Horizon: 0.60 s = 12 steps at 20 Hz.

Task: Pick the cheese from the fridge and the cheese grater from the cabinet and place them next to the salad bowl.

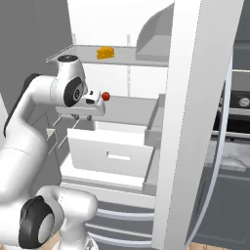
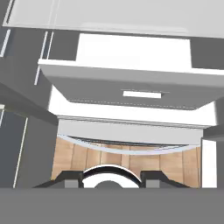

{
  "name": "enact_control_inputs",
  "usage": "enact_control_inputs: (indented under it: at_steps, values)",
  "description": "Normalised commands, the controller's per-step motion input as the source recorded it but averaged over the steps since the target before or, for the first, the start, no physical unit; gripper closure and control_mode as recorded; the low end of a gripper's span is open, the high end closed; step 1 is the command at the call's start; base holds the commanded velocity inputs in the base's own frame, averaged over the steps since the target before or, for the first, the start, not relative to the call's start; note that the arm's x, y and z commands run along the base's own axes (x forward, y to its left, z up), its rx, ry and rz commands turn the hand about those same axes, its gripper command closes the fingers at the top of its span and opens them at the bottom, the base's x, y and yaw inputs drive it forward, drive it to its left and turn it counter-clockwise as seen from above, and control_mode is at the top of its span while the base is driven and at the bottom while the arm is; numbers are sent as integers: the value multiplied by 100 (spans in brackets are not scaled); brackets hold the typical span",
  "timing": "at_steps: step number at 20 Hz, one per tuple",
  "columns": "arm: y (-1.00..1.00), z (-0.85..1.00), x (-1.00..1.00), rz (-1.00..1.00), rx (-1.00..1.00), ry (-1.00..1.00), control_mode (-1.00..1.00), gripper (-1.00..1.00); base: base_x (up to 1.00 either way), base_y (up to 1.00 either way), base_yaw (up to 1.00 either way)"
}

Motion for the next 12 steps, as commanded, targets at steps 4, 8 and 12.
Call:
enact_control_inputs:
  at_steps: [4,8,12]
  values:
    - [0,3,-11,0,3,-22,-100,-100,0,0,0]
    - [0,29,-5,0,10,-51,-100,-100,0,0,0]
    - [0,41,1,0,8,-57,-100,-100,0,0,0]
